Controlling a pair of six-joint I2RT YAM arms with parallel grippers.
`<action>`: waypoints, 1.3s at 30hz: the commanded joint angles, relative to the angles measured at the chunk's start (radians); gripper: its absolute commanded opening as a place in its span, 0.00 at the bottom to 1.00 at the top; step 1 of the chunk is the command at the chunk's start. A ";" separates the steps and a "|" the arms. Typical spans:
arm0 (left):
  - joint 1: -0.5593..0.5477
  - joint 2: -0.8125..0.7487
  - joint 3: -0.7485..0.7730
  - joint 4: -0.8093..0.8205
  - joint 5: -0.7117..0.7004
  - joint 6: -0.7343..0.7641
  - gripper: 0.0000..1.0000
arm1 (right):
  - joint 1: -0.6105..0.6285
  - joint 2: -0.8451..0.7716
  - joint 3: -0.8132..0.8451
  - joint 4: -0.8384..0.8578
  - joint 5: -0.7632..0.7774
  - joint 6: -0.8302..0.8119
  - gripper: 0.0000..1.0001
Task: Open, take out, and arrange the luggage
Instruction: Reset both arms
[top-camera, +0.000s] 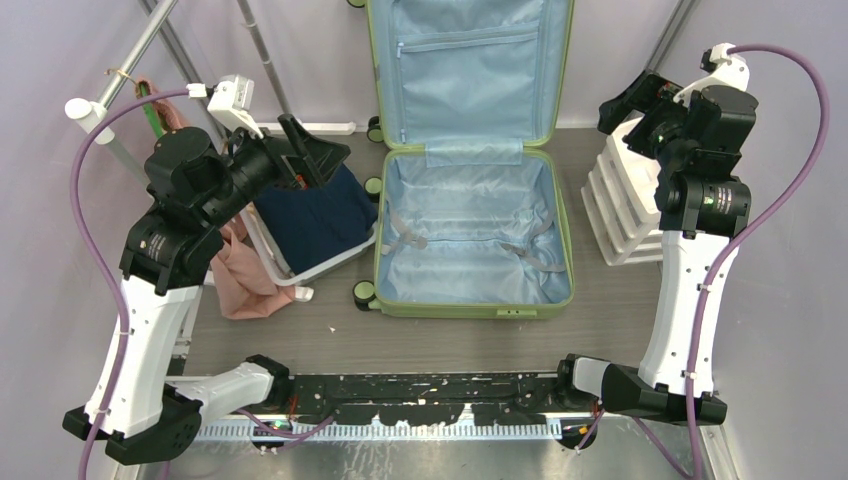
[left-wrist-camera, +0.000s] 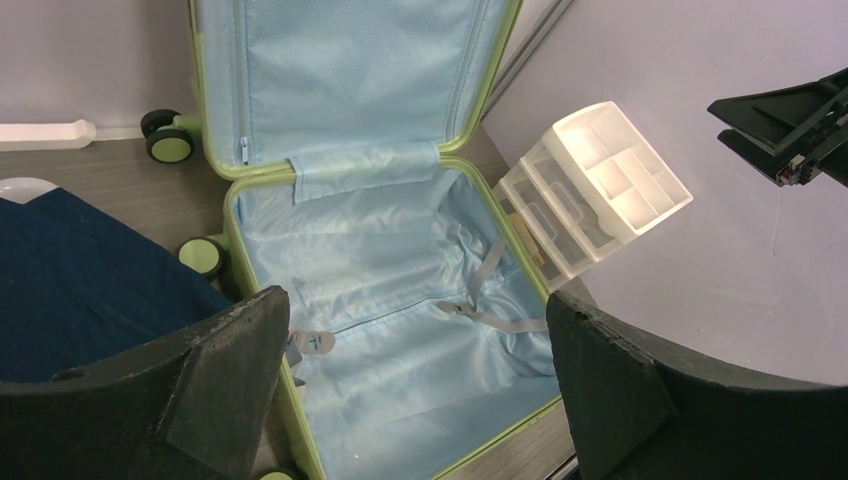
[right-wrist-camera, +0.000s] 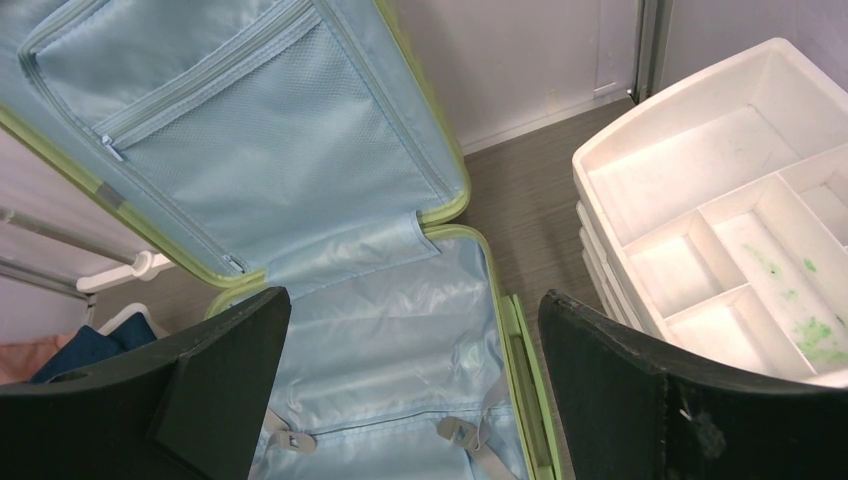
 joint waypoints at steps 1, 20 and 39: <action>0.004 -0.009 0.006 0.025 -0.001 0.023 1.00 | -0.003 -0.009 0.002 0.065 -0.004 -0.011 1.00; 0.004 -0.004 0.000 0.034 -0.001 0.023 1.00 | -0.002 -0.012 -0.008 0.061 -0.011 -0.021 1.00; 0.004 -0.012 -0.004 0.033 0.001 0.016 1.00 | -0.003 -0.017 -0.010 0.056 -0.015 -0.026 1.00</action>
